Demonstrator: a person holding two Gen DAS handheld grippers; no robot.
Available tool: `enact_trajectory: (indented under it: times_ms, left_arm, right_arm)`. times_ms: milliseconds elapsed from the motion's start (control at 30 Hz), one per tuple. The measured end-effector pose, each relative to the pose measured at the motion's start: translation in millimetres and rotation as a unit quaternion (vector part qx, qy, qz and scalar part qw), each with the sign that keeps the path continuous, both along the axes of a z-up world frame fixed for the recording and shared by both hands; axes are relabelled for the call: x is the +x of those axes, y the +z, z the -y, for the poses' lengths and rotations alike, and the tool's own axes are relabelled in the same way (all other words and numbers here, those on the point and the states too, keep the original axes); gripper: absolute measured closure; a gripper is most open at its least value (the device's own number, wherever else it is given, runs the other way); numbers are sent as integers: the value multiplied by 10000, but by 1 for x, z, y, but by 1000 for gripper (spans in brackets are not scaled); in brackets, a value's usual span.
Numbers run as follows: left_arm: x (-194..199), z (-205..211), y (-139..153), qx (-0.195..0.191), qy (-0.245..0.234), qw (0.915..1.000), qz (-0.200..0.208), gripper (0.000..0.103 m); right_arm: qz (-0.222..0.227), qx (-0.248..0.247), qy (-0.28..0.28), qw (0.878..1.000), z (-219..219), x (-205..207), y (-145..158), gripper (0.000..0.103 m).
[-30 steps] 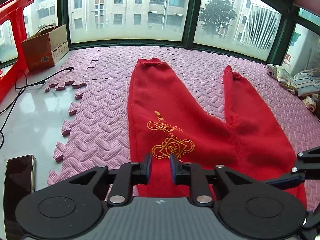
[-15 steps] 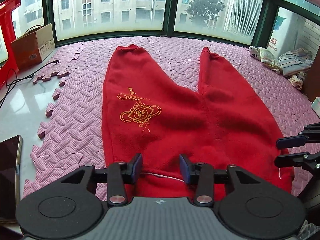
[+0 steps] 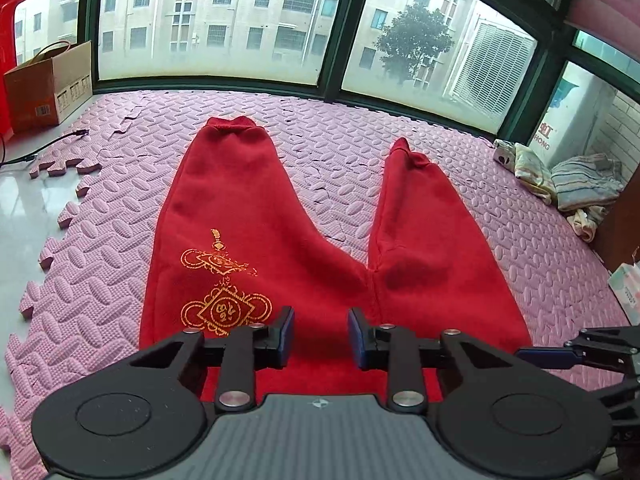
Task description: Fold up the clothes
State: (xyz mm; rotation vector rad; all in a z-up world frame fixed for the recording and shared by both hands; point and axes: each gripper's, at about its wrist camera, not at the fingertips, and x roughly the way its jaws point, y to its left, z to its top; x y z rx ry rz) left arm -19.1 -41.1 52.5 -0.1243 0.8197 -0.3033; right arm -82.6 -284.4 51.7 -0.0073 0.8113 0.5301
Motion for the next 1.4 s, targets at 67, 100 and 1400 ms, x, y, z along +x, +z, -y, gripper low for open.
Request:
enact_trajectory:
  times_ms: [67, 100, 1400]
  left_arm:
    - [10, 2, -6, 49, 40, 10000, -75, 75]
    - [13, 2, -10, 86, 72, 9998, -132, 76]
    - [-20, -45, -9, 51, 558, 9978, -354, 78]
  right_arm:
    - [51, 13, -15, 10000, 0, 5, 2, 60]
    - [40, 3, -41, 10000, 0, 8, 2, 60]
    - [261, -800, -1079, 9906, 28, 163, -13, 61]
